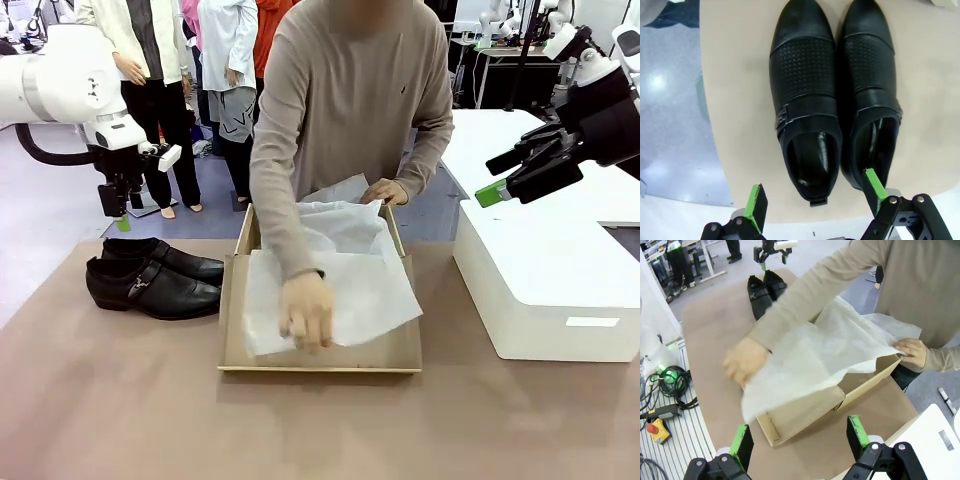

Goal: Pack the shoes into the box.
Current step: Place one shoe of the Shoes into the Shoes Box.

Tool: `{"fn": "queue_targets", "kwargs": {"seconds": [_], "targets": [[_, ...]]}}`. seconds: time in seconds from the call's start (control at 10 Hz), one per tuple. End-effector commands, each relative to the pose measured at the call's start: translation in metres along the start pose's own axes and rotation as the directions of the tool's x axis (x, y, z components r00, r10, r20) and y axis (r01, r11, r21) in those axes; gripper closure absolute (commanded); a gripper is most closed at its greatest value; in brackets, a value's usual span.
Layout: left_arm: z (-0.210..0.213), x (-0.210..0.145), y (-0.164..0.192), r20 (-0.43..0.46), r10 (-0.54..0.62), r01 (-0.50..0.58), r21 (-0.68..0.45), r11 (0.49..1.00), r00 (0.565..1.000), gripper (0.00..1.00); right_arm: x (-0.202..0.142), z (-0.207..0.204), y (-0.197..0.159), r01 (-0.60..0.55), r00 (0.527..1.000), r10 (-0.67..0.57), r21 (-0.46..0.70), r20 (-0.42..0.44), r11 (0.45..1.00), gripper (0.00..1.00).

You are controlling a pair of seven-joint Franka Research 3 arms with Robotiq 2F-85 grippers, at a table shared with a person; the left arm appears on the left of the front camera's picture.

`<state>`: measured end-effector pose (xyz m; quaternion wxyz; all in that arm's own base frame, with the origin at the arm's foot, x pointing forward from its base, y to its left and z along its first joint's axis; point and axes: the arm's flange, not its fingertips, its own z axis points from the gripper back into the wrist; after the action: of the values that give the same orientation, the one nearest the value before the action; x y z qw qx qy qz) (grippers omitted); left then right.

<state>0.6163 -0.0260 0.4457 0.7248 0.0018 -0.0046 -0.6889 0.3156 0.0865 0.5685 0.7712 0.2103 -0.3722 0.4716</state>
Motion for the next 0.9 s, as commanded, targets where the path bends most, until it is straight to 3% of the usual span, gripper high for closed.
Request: {"fn": "queue_targets", "kwargs": {"seconds": [0.0, 0.8], "targets": [[-0.004, -0.001, 0.015, 0.007, 0.049, -0.049, -0.017, 0.999, 0.999, 0.00, 0.001, -0.001, -0.003, -0.022, 1.000, 0.021, 0.015, 0.022, 1.000, 0.00], [-0.043, -0.009, 0.039, -0.019, 0.071, -0.073, -0.095, 0.993, 0.997, 0.00, 0.001, -0.001, -0.003, -0.022, 1.000, 0.021, 0.015, 0.022, 1.000, 0.00]]}}
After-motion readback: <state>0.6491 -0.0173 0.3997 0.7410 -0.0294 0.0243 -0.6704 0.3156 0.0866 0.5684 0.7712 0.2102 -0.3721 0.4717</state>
